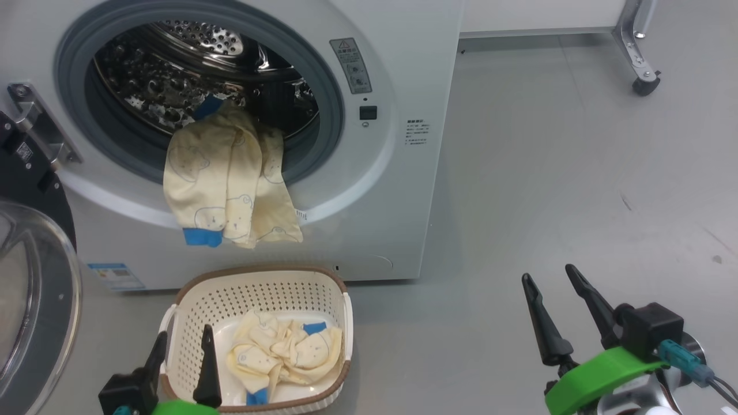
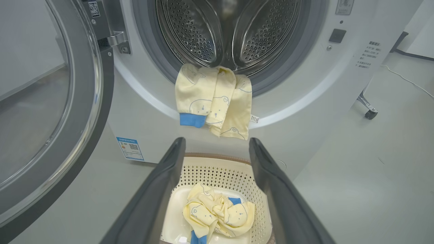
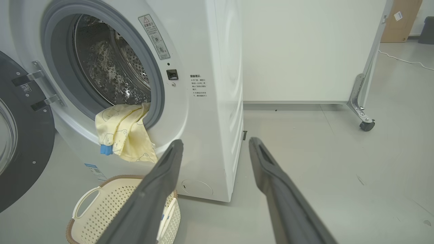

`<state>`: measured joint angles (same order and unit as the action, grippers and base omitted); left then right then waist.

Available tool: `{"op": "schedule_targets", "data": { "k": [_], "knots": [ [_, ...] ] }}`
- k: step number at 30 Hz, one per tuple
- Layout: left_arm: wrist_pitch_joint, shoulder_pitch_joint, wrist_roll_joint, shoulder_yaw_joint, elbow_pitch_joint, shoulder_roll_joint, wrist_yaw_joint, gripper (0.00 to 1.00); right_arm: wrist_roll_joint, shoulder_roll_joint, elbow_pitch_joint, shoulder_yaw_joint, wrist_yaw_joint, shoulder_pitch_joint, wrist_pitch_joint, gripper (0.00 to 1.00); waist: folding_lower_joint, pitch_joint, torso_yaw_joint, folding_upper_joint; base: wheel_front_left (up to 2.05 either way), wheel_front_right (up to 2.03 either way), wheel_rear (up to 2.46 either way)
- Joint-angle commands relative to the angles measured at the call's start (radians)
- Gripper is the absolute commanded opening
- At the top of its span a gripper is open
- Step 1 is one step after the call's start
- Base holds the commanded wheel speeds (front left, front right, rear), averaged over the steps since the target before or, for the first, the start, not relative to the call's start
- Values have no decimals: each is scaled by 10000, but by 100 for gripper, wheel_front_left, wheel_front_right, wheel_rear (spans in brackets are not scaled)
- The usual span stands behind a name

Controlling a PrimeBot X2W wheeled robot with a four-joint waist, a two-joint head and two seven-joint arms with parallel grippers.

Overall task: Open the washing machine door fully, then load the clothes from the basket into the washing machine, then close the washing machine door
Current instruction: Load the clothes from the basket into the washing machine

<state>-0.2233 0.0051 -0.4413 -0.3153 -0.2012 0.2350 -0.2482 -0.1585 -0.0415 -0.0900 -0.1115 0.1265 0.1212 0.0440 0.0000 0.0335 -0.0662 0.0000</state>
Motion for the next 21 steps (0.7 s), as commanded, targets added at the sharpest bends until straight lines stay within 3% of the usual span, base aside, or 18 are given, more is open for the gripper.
{"op": "schedule_targets", "data": {
  "k": [1, 9, 21],
  "knots": [
    [-30, -616, 7, 351, 223, 157, -687, 100, -75, -87, -336, -257, 42, -313, 104, 100, 0, 81, -54, 0, 0, 0, 0],
    [235, -1756, -104, 261, -677, 57, -459, 100, -159, -87, -315, -421, 42, -660, 228, 100, 0, 832, -399, 0, 0, 0, 0],
    [671, -4327, -495, 435, -3297, 204, 301, 100, -345, -87, -27, -796, 42, -1536, 632, 100, 0, 2227, -1289, 0, 0, 0, 0]
  ]
}}
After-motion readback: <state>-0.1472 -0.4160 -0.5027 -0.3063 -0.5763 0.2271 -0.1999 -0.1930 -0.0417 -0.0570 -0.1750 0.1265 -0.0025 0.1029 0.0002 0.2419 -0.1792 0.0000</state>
